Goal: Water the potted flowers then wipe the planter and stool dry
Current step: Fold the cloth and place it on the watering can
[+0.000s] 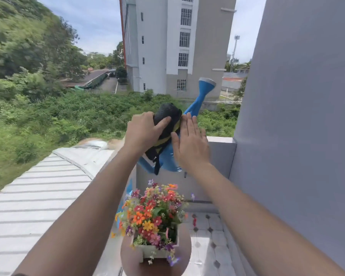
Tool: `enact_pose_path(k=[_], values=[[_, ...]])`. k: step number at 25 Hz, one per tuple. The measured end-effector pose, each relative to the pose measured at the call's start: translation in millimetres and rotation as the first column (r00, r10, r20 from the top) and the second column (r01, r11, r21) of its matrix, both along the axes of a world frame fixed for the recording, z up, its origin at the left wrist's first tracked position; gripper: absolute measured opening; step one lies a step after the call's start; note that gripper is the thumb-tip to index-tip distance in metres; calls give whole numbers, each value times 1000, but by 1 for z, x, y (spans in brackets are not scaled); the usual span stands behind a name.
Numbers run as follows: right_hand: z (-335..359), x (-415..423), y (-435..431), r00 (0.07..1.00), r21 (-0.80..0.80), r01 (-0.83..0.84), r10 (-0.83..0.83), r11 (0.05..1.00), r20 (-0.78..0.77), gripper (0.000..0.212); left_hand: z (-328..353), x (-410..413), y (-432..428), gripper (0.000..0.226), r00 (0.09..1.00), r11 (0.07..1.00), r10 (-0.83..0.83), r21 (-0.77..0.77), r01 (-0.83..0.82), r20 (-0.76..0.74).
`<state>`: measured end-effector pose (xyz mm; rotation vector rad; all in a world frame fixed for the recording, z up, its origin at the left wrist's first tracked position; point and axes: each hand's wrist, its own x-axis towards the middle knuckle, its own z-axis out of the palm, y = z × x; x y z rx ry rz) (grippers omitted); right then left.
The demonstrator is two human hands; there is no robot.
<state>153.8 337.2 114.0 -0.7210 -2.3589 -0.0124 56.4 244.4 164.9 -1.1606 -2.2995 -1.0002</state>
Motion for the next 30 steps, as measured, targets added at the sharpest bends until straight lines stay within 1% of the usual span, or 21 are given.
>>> enact_pose_path(k=[2, 4, 7, 10, 12, 13, 15, 16, 17, 19, 24, 27, 30], values=[[-13, 49, 43, 998, 1, 47, -47, 999, 45, 60, -16, 44, 47, 50, 998, 999, -38, -4, 38, 45], [-34, 98, 86, 994, -35, 69, -65, 997, 92, 59, -40, 90, 93, 50, 995, 999, -38, -35, 41, 94], [-82, 151, 128, 987, -155, 76, -52, 985, 151, 57, -97, 139, 144, 54, 983, 996, 10, -88, 6, 185], [-153, 195, 152, 973, -293, 127, -61, 948, 222, 57, -169, 190, 175, 52, 953, 982, 78, -185, -23, 293], [-207, 214, 162, 954, -357, 173, -66, 918, 291, 62, -216, 216, 186, 50, 933, 967, 113, -252, -25, 342], [-235, 220, 164, 948, -379, 186, -64, 907, 311, 70, -241, 225, 190, 49, 922, 960, 124, -278, -18, 366], [-286, 229, 164, 941, -417, 192, -46, 889, 335, 97, -291, 234, 192, 47, 897, 952, 145, -307, -11, 417], [-314, 232, 164, 936, -445, 203, -38, 872, 351, 105, -319, 237, 192, 48, 888, 945, 162, -326, -15, 429], [-343, 234, 162, 927, -474, 218, -29, 853, 374, 108, -349, 239, 192, 49, 884, 938, 178, -346, -20, 432], [-405, 237, 162, 908, -520, 237, 2, 820, 418, 111, -414, 242, 191, 48, 868, 923, 209, -385, -23, 450], [-576, 248, 161, 839, -554, 282, 79, 783, 538, 113, -588, 257, 191, 46, 817, 892, 254, -451, 8, 517], [-682, 253, 161, 816, -570, 295, 108, 767, 568, 108, -694, 265, 192, 41, 779, 882, 294, -470, 1, 554], [-775, 256, 156, 797, -594, 303, 143, 745, 586, 107, -787, 273, 185, 39, 764, 873, 318, -488, -4, 562]])
